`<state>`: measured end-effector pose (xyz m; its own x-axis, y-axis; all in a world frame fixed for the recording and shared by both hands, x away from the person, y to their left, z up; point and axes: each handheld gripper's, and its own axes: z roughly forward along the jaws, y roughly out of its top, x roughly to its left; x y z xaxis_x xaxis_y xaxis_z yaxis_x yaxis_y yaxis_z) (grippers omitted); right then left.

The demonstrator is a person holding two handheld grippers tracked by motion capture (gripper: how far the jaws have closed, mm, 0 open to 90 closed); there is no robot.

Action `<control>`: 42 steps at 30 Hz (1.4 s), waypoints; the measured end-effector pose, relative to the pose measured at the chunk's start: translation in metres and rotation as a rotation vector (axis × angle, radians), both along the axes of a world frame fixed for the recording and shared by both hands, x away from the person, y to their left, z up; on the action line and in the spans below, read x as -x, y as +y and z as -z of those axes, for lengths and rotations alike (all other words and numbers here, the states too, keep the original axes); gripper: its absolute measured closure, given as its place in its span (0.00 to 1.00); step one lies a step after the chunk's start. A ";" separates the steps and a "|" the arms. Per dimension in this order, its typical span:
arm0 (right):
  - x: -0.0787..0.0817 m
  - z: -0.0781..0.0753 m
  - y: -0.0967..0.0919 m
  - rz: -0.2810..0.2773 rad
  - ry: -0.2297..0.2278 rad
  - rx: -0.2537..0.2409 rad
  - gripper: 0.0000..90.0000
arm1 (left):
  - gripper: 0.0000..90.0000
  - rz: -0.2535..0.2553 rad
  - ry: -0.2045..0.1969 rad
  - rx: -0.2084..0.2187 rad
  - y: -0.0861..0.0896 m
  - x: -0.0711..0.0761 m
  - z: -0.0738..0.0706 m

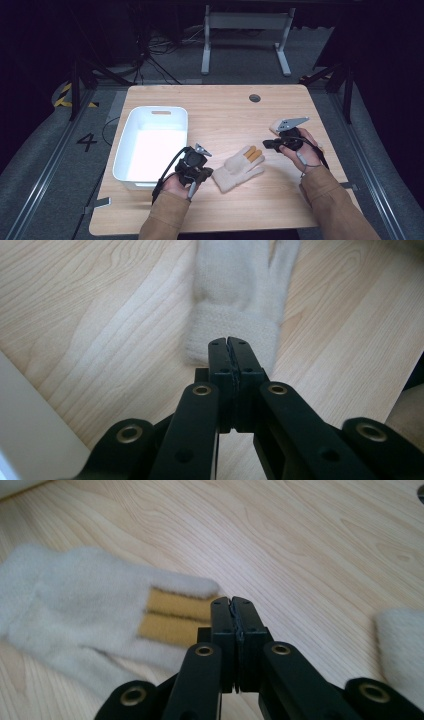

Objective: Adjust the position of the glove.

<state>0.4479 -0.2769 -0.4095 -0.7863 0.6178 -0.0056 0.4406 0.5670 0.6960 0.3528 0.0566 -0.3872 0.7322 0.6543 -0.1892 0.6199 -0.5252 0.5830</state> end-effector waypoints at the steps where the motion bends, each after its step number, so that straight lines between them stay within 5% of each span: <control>1: -0.002 0.002 0.002 0.002 0.004 -0.013 0.99 | 1.00 0.005 -0.001 0.000 0.000 0.001 0.000; 16: -0.014 0.024 0.040 -0.038 0.018 -0.058 0.99 | 1.00 0.100 0.037 -0.009 -0.013 0.006 0.000; 23: -0.017 0.033 0.058 -0.055 0.011 -0.038 0.99 | 1.00 0.125 0.052 -0.030 -0.020 0.007 0.004; 42: -0.015 0.037 0.038 -0.019 0.096 0.013 1.00 | 1.00 0.105 0.053 0.000 -0.013 -0.001 0.003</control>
<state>0.4628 -0.2384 -0.4462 -0.7950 0.6034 0.0618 0.4938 0.5847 0.6436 0.3540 0.0435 -0.3906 0.7858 0.5744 -0.2294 0.5914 -0.5891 0.5507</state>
